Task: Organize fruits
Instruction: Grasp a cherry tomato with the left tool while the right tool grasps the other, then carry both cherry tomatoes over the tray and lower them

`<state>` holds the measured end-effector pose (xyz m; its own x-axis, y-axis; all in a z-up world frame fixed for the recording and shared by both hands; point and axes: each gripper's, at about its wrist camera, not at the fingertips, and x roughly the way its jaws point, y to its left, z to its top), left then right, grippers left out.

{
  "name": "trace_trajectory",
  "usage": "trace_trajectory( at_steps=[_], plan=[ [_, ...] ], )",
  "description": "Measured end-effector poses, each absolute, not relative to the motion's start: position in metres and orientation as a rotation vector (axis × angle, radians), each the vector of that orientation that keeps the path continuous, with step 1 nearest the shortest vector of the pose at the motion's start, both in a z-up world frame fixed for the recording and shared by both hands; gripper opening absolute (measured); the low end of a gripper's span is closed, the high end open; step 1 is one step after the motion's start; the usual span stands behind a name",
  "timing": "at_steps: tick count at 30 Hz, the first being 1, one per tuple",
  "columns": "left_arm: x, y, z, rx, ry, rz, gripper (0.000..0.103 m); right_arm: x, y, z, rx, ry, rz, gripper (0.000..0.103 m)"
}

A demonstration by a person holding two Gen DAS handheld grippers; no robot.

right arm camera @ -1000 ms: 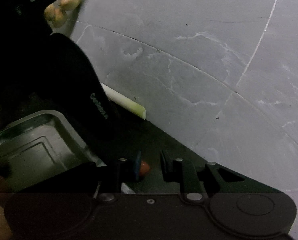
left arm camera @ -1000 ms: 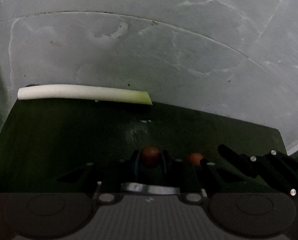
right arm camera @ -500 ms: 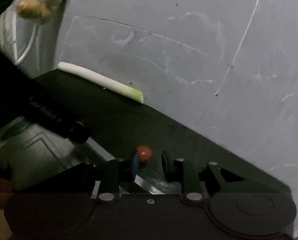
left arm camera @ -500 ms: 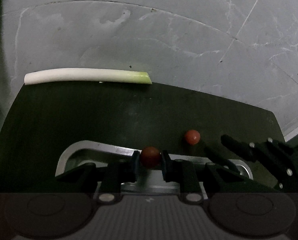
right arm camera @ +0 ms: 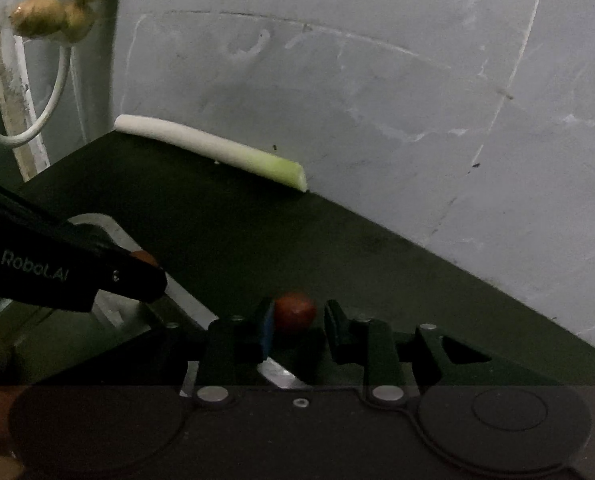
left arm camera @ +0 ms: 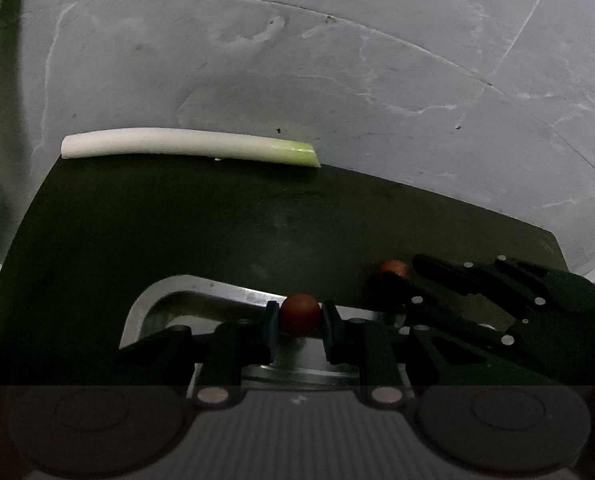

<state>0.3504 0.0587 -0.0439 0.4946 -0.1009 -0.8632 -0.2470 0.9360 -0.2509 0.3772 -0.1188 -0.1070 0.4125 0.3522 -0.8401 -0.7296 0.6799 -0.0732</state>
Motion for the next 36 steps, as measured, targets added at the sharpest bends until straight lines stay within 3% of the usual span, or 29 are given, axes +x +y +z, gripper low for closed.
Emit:
trace_trajectory(
  at_steps=[14,36],
  plan=[
    [0.343,0.065,-0.044,-0.377,1.059,0.116,0.024,0.373,-0.126,-0.103,-0.419,0.918,0.673,0.023],
    [0.313,0.057,-0.035,-0.333,1.075,0.056,0.024,0.311,-0.173,-0.050,-0.370,0.894,0.586,0.023]
  ],
)
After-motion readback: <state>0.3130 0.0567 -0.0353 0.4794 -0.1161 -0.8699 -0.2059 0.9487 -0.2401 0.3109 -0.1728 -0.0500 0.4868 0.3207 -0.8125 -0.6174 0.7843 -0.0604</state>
